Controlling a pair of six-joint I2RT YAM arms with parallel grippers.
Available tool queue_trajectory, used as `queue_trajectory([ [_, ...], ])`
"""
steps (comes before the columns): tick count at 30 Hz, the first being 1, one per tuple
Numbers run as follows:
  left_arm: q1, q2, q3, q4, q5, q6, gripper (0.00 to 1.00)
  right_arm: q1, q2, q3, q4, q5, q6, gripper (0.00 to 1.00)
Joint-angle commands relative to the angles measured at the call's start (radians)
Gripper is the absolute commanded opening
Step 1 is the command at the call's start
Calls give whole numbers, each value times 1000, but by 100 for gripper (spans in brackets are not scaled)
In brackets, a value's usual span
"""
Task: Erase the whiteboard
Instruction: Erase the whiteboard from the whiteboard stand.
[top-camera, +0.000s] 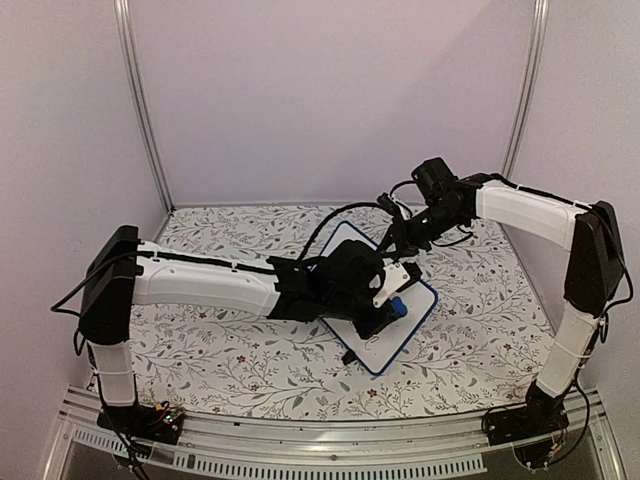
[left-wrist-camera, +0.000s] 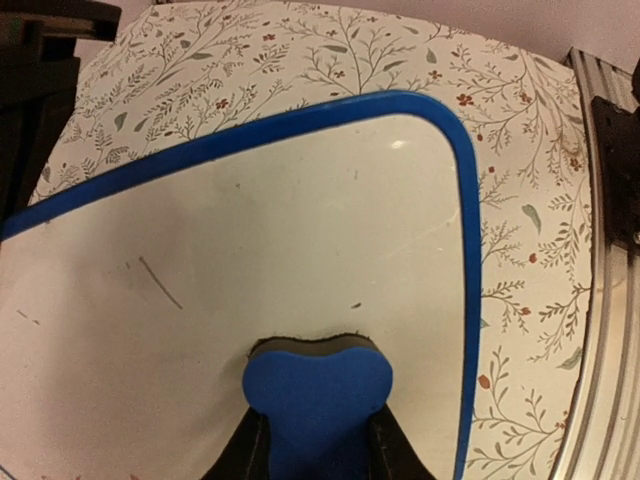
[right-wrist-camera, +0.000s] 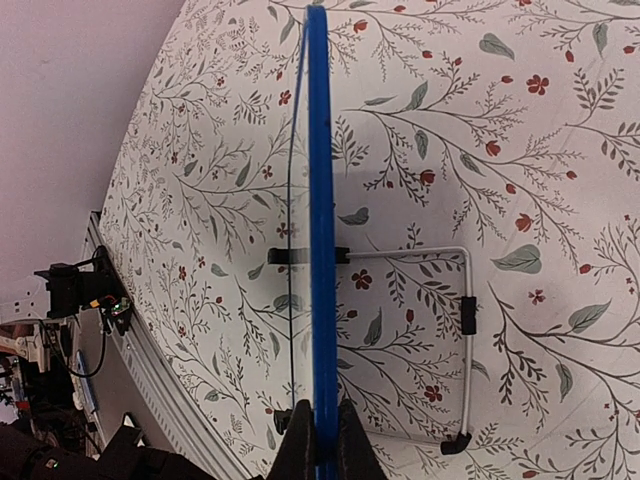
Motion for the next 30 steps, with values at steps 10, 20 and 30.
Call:
queue_trajectory([
  [10,-36,16,-90,-33,48,19,0,37,31,-27,-97,52,-6,0],
  [20,-23,55,-113,-82,-53,-17,0,38,29,-24,-100,53,-6,0],
  [30,-18,29,-179,-94,-99,-29,0,39,28,-21,-100,53,-6,0],
])
